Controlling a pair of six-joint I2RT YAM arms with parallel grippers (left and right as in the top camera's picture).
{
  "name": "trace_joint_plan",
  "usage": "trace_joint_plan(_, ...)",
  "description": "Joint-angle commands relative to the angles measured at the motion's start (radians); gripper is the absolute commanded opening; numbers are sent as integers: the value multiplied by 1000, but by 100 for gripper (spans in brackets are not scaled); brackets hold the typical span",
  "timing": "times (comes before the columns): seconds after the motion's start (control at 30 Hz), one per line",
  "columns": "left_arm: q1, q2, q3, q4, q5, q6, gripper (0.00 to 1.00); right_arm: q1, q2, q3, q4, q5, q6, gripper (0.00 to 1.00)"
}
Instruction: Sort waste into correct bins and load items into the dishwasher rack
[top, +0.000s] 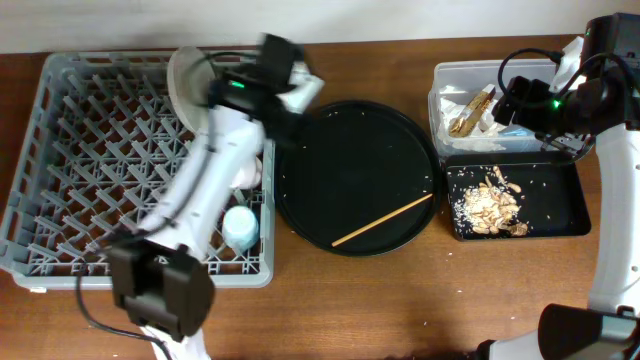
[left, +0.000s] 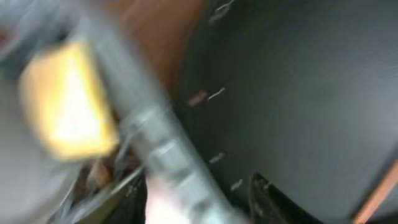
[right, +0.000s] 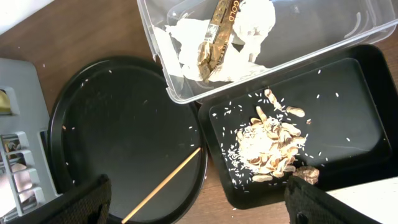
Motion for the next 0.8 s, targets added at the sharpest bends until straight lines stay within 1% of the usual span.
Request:
trace_joint_plan(0.0,-165,63,15,40,42,113,57,-1,2,0,0,-2,-10,90)
trace_joint_plan(0.07,-257,143,15,39,42,171,57,-1,2,0,-2,-2,-10,90)
trace_joint_plan(0.13,-334,209,15,40,43,185,57,-1,2,0,-12,-2,-10,90)
trace_joint_plan(0.17,-376,256,15,42,78,185,57,-1,2,0,-15,-2,-10,90)
trace_joint_plan(0.2,-406,291,15,49,148,185,57,-1,2,0,-18,-2,-10,90)
trace_joint_plan(0.33,-423,358,15,88,147,186,55,-1,2,0,-29,-2,-10,90)
trace_joint_plan(0.37,-423,377,14,98,170,198,54,-1,2,0,-29,-2,-10,90)
trace_joint_plan(0.4,-423,405,14,100,198,230,48,-1,2,0,-29,-2,-10,90)
trace_joint_plan(0.43,-421,412,14,112,199,230,41,-1,2,0,-30,-2,-10,90)
trace_joint_plan(0.5,-418,413,6,122,198,230,34,-1,2,0,-30,-2,-10,90)
trace_joint_plan(0.53,-418,413,-7,134,195,230,26,-1,2,0,-30,-2,-11,90)
trace_joint_plan(0.67,-418,413,-11,137,194,230,4,-1,2,0,-30,-1,-11,90)
trace_joint_plan(0.7,-418,413,-11,141,193,229,1,-1,2,0,-30,-1,-11,90)
trace_joint_plan(0.77,-413,413,-3,143,182,227,1,-1,2,0,-30,-1,-11,90)
